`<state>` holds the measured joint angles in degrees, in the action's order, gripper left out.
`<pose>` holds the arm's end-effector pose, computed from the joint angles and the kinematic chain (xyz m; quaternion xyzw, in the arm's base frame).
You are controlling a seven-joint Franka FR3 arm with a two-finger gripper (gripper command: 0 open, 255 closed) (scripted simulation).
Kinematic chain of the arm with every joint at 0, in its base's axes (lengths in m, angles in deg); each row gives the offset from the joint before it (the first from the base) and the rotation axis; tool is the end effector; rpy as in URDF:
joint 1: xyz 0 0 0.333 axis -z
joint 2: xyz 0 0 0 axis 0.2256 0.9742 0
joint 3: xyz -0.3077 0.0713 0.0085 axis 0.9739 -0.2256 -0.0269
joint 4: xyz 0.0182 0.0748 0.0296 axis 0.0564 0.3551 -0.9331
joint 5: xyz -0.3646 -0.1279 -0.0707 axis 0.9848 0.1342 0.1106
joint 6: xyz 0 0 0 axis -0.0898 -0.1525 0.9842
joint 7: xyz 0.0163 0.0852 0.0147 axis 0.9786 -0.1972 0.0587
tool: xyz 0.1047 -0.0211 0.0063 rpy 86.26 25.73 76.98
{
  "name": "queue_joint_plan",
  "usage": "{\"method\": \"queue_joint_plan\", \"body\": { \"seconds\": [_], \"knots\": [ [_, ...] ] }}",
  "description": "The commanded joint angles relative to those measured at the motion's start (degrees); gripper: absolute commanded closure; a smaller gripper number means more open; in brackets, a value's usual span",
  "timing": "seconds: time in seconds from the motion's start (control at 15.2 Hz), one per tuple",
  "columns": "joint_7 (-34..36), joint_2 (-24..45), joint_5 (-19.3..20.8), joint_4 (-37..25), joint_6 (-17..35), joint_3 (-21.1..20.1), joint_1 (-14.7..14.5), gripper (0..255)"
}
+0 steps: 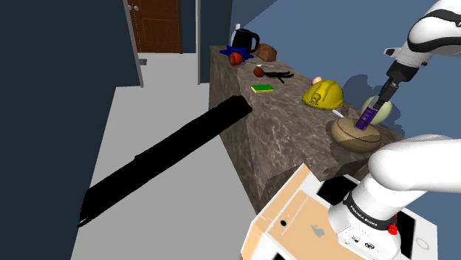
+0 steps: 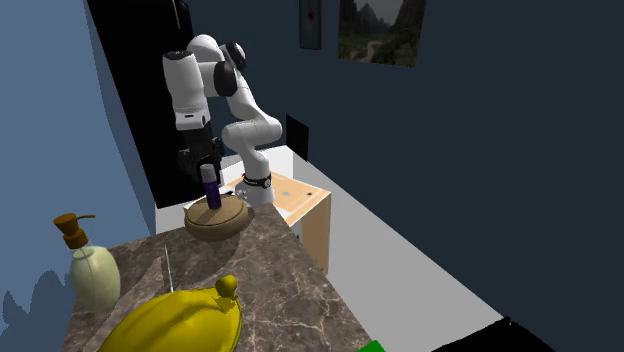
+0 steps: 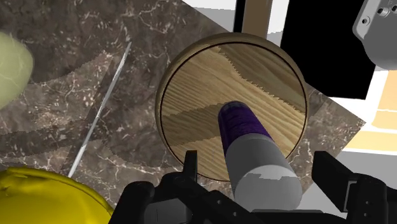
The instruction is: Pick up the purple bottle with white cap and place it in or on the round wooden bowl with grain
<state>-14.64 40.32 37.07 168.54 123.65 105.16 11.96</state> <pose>0.1250 -0.3263 0.4754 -0.9988 -0.0436 -0.0207 0.0011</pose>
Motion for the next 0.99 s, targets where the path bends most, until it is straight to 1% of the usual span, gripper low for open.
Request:
{"method": "queue_joint_plan", "body": {
  "seconds": [0.0,0.13,0.4,0.92],
  "knots": [
    [0.0,0.01,0.0,0.0,-0.01,0.0,0.0,0],
    [0.0,-0.01,0.02,0.06,0.03,0.02,0.01,0],
    [-0.51,-0.31,-2.28,-6.62,-7.01,-2.73,-0.65,0],
    [-0.51,-0.31,-2.28,-6.62,-7.01,-2.73,-0.65,0]
  ]
}}
